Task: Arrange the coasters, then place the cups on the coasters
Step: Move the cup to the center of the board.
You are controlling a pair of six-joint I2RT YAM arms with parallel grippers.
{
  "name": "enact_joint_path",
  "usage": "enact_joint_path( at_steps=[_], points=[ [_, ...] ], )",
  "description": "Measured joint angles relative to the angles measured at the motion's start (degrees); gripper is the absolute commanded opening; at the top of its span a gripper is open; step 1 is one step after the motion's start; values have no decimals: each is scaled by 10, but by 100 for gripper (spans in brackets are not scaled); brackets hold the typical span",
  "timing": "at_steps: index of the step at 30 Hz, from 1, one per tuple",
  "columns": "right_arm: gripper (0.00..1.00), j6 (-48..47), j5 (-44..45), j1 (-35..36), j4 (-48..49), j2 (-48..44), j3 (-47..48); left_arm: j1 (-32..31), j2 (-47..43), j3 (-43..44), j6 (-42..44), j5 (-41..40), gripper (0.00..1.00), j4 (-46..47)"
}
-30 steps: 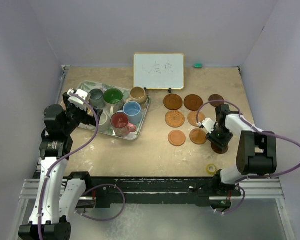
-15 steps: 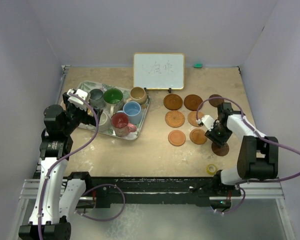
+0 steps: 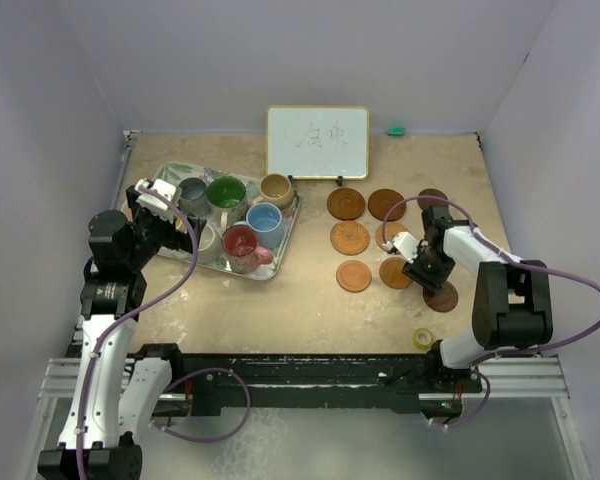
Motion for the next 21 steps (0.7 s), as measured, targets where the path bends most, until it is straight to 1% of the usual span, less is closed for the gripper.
enact_joint_path(
  at_steps=[8,21],
  points=[
    [50,11,28,56,-11,8,0,0,0,-1,0,0,99,0],
    [49,24,12,114,-40,9,-3,0,0,-2,0,0,99,0]
  ],
)
